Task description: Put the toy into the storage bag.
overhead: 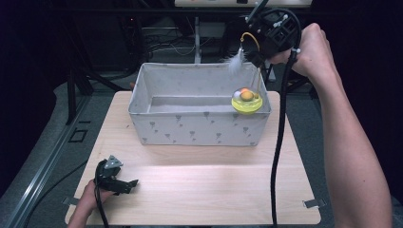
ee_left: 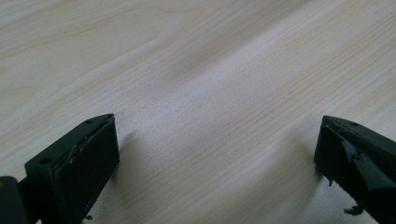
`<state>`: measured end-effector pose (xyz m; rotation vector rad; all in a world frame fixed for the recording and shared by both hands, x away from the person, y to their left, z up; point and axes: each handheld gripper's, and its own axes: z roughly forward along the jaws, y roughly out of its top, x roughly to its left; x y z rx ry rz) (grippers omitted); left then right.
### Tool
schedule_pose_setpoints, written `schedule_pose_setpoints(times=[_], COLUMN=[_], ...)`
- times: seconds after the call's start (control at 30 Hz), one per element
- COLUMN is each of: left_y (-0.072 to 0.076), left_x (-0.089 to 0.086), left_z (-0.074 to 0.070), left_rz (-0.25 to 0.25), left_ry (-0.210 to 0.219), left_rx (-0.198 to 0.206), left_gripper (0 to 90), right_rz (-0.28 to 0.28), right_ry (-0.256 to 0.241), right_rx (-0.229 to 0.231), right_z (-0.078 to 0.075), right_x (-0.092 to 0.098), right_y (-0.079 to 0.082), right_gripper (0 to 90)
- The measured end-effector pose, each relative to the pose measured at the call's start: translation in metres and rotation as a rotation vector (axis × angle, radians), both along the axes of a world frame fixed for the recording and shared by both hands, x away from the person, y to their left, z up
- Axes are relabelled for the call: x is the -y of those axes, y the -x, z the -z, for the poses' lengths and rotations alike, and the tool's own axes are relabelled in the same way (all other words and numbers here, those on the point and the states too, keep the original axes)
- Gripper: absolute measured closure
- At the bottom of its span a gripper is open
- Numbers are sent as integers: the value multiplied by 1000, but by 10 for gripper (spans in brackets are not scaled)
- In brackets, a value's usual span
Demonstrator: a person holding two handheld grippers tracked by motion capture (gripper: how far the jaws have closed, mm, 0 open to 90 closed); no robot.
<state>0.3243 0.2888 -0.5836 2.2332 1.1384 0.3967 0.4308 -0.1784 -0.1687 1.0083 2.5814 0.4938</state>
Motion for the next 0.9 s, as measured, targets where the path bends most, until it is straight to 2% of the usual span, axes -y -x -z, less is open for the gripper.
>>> schedule_pose_setpoints(times=[0.57,0.9], left_y=[0,0], left_x=[0,0], left_z=[0,0], left_rz=[-1,-2], left_ry=[-1,2], left_rx=[0,0], left_gripper=[0,0], right_rz=[60,100], right_ry=[-15,-31], right_rx=[24,41], right_z=[9,24], right_x=[8,13], right_y=[-28,-44], right_gripper=[885,885])
